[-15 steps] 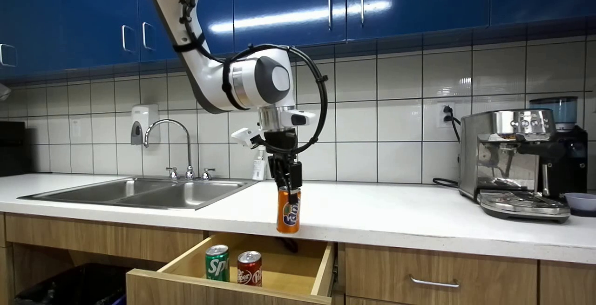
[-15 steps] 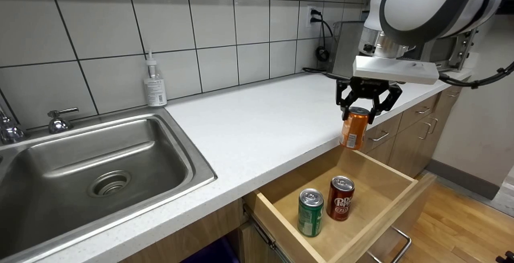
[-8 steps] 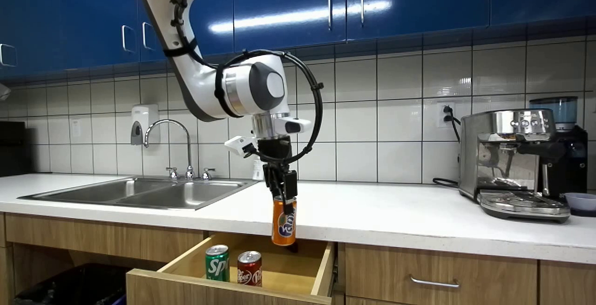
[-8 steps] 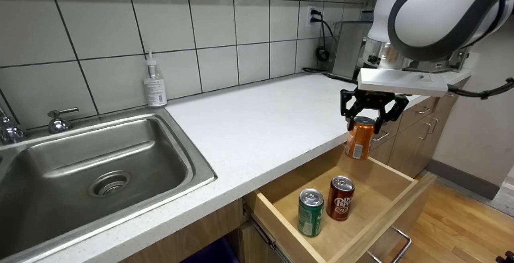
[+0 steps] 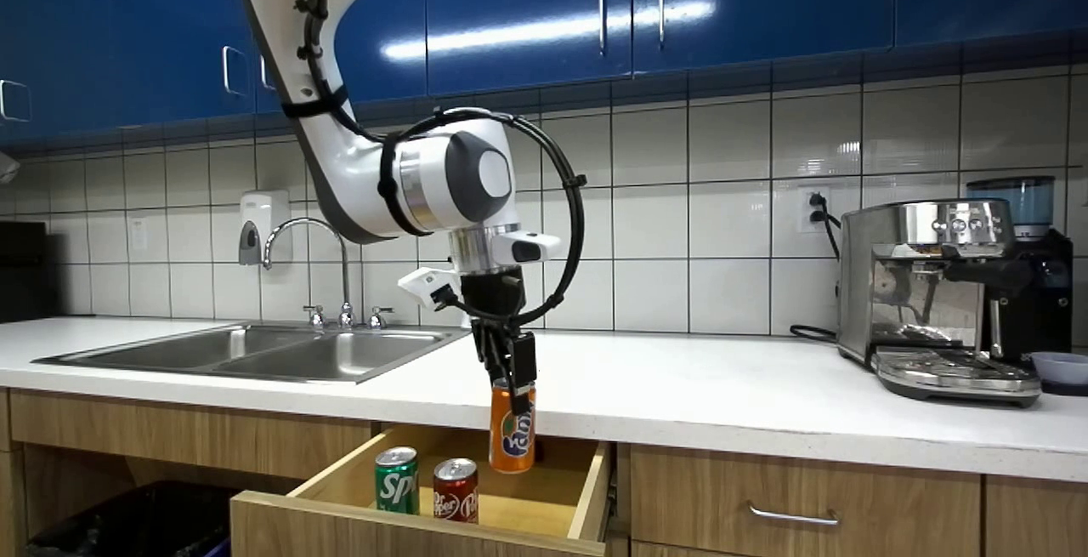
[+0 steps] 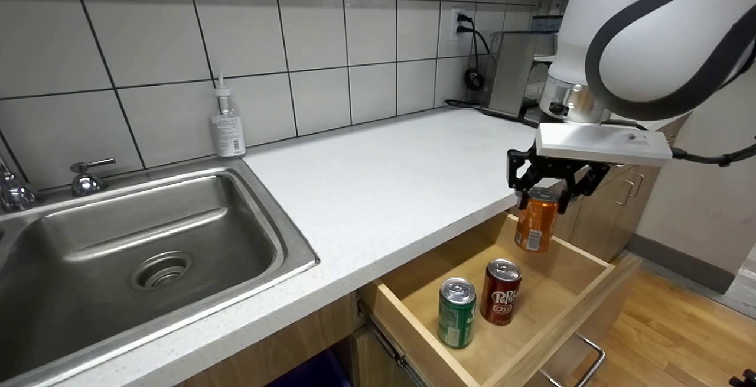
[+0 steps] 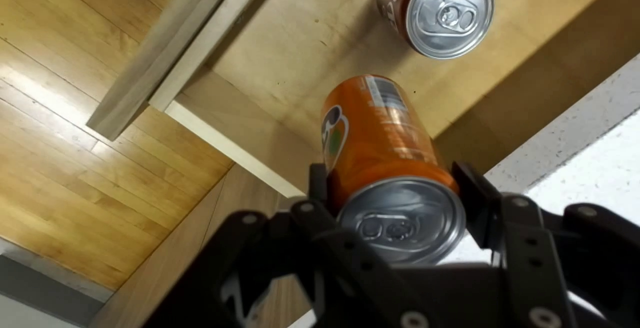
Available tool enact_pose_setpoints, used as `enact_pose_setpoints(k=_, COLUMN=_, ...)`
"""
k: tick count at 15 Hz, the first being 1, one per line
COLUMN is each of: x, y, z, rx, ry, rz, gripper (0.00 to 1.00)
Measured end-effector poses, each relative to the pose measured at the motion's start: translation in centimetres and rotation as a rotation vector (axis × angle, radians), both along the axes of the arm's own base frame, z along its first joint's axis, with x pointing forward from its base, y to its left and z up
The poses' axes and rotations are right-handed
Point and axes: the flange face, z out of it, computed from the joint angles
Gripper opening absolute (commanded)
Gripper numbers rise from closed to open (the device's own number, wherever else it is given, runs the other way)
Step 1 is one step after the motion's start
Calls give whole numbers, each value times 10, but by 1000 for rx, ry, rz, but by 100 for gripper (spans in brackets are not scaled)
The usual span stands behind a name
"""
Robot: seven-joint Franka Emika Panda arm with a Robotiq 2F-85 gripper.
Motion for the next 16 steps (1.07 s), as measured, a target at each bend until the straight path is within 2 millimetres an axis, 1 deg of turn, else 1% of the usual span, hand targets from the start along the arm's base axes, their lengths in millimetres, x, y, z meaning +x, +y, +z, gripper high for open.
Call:
enact_pose_setpoints(k=7, x=-7, y=0, z=-12, rx=1, ry=-5, rz=-1, gripper=38)
enact_pose_setpoints(k=16, x=-4, y=-6, z=-36, rx=-4, ry=-28, rz=-11, gripper=38)
